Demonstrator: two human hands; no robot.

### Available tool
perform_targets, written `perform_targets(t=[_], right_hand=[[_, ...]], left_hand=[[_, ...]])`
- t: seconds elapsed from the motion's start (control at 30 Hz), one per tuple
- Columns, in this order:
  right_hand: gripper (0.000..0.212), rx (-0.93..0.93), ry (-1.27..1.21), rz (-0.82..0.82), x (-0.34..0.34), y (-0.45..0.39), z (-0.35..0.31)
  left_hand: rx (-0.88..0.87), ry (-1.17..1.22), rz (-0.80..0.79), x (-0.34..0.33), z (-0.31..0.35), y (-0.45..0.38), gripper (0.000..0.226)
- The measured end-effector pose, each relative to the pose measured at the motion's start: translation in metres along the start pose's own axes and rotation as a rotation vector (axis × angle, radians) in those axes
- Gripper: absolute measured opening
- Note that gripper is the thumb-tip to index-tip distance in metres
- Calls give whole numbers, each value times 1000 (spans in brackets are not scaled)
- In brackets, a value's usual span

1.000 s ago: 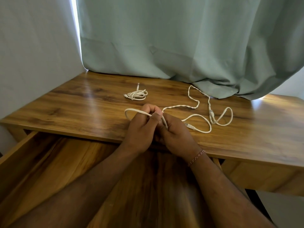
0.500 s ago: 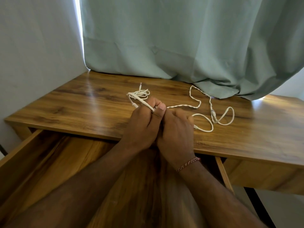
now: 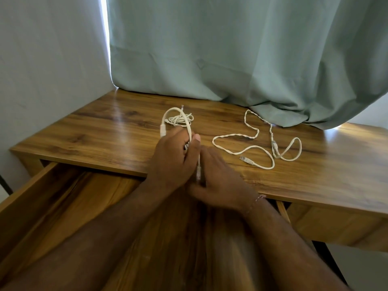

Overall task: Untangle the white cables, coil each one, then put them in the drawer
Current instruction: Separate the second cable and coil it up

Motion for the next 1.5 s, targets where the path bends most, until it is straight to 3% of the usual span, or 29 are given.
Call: perform_targets(t=[0.07, 0.1, 0.2, 0.27, 0.33, 0.4, 0.47, 0.53, 0.57, 0.73, 0.93, 1.1, 1.23, 1.43, 1.5], right_hand=[[63, -19, -79, -181, -5, 4, 8], [51, -8, -110, -147, -2, 3, 11], [20, -76, -225, 208, 16, 3, 24], [29, -170, -260, 393, 22, 6, 36], [47, -236, -337, 465, 22, 7, 47], [58, -292, -568, 450, 17, 4, 56], [46, -289, -805, 378, 10, 1, 58], [14, -247, -879, 342, 10, 0, 52], [11, -243, -881, 351, 10, 0, 51], [16, -288, -726, 462, 22, 4, 50], [4, -309, -861, 504, 20, 5, 51], [9, -419, -970, 568, 8, 6, 56], [10, -459, -1210, 571, -3, 6, 52], [7, -517, -1107, 546, -12, 5, 43], [27, -546, -1148, 561, -15, 6, 47]], left_hand=[[42, -34, -46, 3, -13, -5, 38], [74, -38, -90, 3, -18, -8, 39], [130, 123, -312, -5, -21, -13, 38], [132, 331, -531, -10, -15, -13, 36], [135, 525, -719, -15, -6, -6, 33], [210, 747, -818, -19, 0, 0, 31], [293, 957, -843, -23, 6, 4, 30], [331, 1090, -811, -23, 9, 6, 30], [340, 1143, -778, -22, 9, 4, 28], [506, 1215, -583, -18, -18, -4, 28], [838, 1149, -337, -28, -51, 5, 37], [988, 1149, -221, -45, -49, 16, 32], [1059, 1107, -155, -50, -44, 24, 37], [1120, 1077, -135, -45, -29, 28, 36], [1125, 1067, -155, -43, -26, 28, 35]])
Point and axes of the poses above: each hand's wrist, its own y-axis away from the middle knuckle, its own x-axis out of the back of the hand, z = x × y, the point moved 7 cm from there along -y, towards the middle knuckle, and after that the axes turned 4 degrees about -z, right-handed, at the moved point
